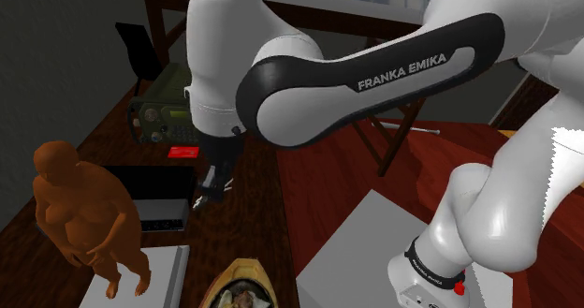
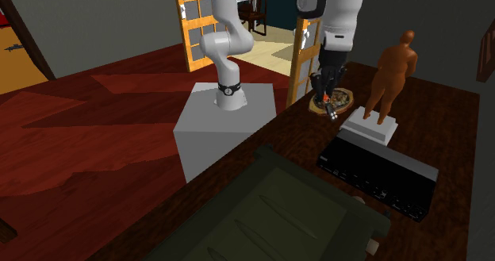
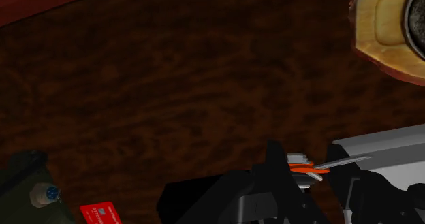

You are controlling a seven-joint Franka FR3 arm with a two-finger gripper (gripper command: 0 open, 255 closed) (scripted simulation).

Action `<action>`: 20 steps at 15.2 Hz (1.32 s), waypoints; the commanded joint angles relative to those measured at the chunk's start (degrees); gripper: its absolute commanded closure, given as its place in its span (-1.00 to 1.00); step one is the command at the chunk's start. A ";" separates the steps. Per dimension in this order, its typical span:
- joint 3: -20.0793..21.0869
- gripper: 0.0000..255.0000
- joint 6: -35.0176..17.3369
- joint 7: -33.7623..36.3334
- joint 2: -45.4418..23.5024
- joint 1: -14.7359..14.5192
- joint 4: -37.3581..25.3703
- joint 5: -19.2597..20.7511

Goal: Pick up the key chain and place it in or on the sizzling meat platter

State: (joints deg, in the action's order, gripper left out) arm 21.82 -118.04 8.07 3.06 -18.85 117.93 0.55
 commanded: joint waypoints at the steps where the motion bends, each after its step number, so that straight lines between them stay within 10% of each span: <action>1: 1.14 1.00 -0.09 1.93 2.11 -1.13 2.09 -0.85; 20: 12.15 1.00 -2.53 19.09 8.38 -9.69 10.10 -4.93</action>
State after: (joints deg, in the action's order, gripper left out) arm 33.85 -119.78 26.99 11.82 -28.58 127.60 -4.57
